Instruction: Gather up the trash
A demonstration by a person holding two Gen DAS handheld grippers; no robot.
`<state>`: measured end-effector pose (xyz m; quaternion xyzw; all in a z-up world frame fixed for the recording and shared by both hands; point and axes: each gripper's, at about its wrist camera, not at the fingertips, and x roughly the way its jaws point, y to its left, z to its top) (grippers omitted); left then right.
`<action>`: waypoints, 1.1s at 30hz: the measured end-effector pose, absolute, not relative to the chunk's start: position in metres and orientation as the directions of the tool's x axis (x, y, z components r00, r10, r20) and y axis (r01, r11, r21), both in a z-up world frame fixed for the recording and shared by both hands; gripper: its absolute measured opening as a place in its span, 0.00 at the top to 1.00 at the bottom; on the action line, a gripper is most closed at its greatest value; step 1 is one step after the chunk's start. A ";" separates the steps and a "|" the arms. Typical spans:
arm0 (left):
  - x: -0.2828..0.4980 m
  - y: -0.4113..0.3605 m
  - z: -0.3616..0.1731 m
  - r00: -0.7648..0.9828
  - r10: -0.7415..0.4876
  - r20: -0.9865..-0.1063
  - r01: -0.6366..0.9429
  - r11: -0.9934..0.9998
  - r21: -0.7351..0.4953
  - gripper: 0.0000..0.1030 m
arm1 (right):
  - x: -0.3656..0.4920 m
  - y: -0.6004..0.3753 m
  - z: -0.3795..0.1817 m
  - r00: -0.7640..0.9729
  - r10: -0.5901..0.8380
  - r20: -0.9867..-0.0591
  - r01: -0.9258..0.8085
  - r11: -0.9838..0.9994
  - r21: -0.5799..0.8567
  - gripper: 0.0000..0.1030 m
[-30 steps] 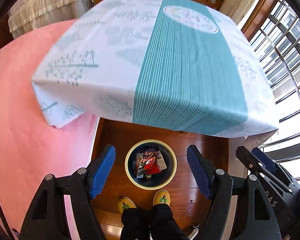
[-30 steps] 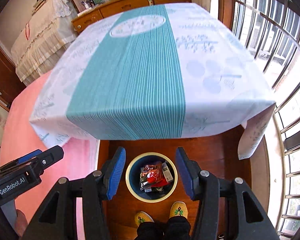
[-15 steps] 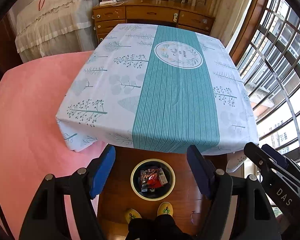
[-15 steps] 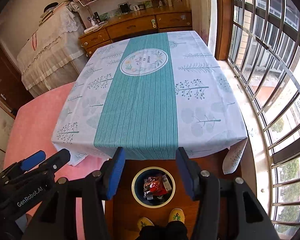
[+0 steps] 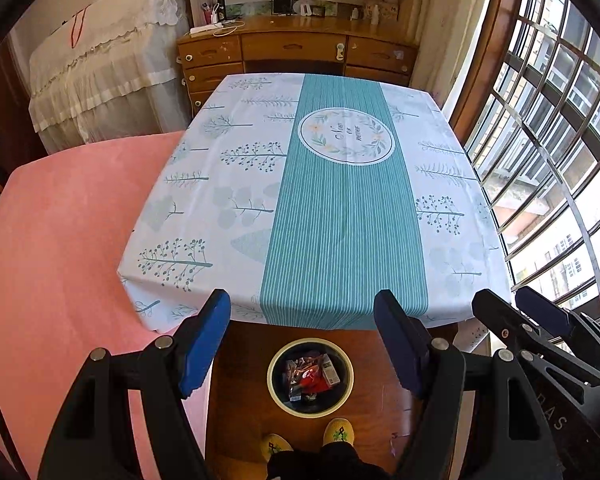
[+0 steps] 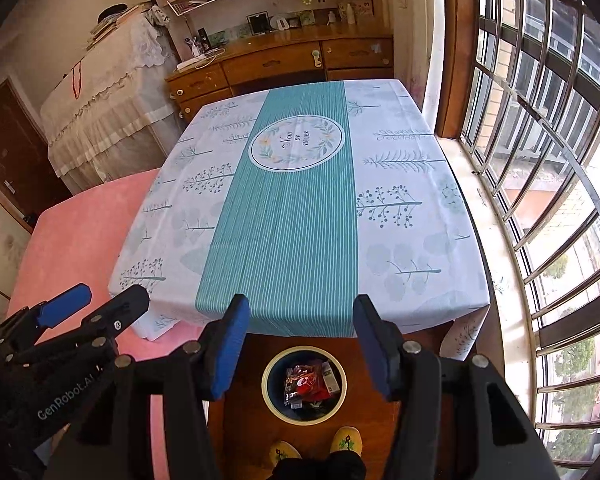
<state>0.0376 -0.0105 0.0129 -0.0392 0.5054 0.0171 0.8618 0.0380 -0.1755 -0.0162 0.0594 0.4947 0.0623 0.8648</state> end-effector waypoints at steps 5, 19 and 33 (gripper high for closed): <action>0.041 -0.014 0.016 0.497 -0.003 -0.868 -0.066 0.997 -0.041 0.30 | 0.042 -0.176 -0.014 0.508 0.169 -0.845 -0.049 0.985 0.167 0.47; 0.042 -0.015 0.016 0.502 0.000 -0.865 -0.069 0.997 -0.040 0.30 | 0.046 -0.175 -0.013 0.511 0.176 -0.841 -0.059 0.984 0.171 0.47; 0.038 -0.017 0.020 0.520 0.005 -0.854 -0.080 0.996 -0.044 0.30 | 0.041 -0.177 -0.003 0.539 0.178 -0.824 -0.079 0.984 0.161 0.47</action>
